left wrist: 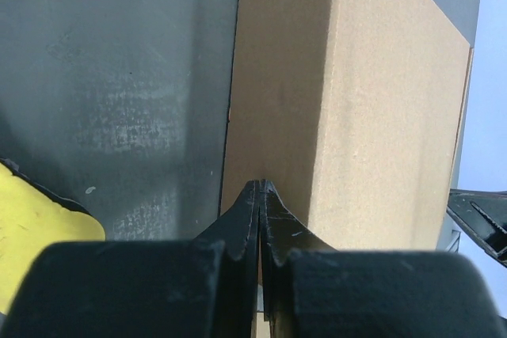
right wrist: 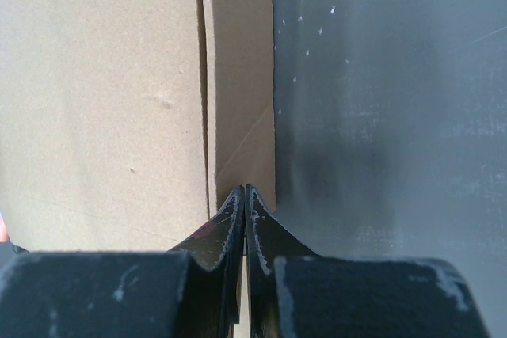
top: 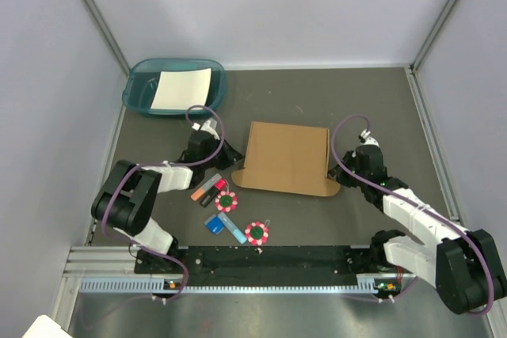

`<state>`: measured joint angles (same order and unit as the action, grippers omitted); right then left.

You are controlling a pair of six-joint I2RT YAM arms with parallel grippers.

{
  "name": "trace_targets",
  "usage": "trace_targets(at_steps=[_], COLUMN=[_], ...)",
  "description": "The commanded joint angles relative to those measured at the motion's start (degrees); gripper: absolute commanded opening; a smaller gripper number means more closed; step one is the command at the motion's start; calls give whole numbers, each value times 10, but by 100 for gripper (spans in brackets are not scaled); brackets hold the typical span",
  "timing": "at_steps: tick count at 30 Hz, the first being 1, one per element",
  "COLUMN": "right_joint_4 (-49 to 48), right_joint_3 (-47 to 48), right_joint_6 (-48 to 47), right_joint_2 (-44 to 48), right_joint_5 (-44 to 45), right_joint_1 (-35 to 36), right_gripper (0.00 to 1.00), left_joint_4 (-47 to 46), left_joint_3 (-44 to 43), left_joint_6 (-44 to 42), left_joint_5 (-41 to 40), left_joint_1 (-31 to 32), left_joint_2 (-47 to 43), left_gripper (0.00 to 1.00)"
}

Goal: Fold the paper box

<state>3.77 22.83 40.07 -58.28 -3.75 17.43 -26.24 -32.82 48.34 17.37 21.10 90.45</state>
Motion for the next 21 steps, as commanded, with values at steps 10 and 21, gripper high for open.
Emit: trace_targets(at_steps=[10, 21], right_joint_4=[-4, 73], right_joint_3=[13, 80], right_joint_6=[-16, -21], right_joint_2=[70, 135], right_joint_5=[-29, -36], right_joint_1=[-5, -5], right_gripper=[0, 0], left_joint_4=[-136, -79], left_joint_3=[28, 21], left_joint_6=[32, 30], left_joint_5=[79, 91], left_joint_1=[12, 19], left_joint_2=[-52, -151], left_gripper=[0, 0])
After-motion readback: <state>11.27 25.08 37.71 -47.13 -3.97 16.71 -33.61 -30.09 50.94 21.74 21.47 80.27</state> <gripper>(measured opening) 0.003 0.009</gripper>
